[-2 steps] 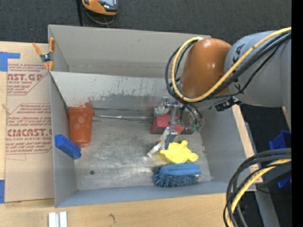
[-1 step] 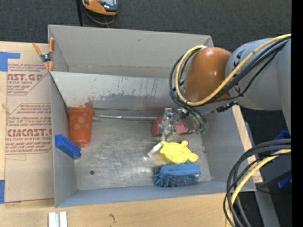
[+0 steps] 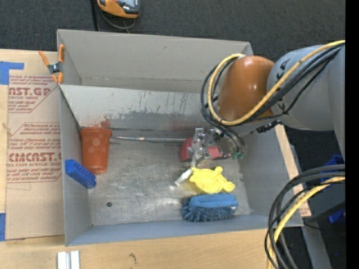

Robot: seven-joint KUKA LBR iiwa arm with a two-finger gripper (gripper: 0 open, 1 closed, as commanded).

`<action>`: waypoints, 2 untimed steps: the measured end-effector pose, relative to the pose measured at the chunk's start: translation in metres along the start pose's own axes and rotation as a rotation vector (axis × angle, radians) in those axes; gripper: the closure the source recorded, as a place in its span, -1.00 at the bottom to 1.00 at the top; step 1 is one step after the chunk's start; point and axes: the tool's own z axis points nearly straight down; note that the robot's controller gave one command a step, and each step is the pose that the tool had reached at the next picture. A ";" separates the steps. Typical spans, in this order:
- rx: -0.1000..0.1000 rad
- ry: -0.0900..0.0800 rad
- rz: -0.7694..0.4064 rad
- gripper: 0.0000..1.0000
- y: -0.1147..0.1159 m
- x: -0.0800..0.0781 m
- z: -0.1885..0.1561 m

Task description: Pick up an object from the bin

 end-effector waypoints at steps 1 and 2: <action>-0.003 0.023 0.093 1.00 -0.014 0.018 -0.011; 0.001 0.026 0.250 1.00 -0.031 0.025 -0.070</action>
Offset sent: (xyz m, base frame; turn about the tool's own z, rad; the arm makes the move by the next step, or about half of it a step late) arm -0.0249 -0.0392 0.0858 0.2681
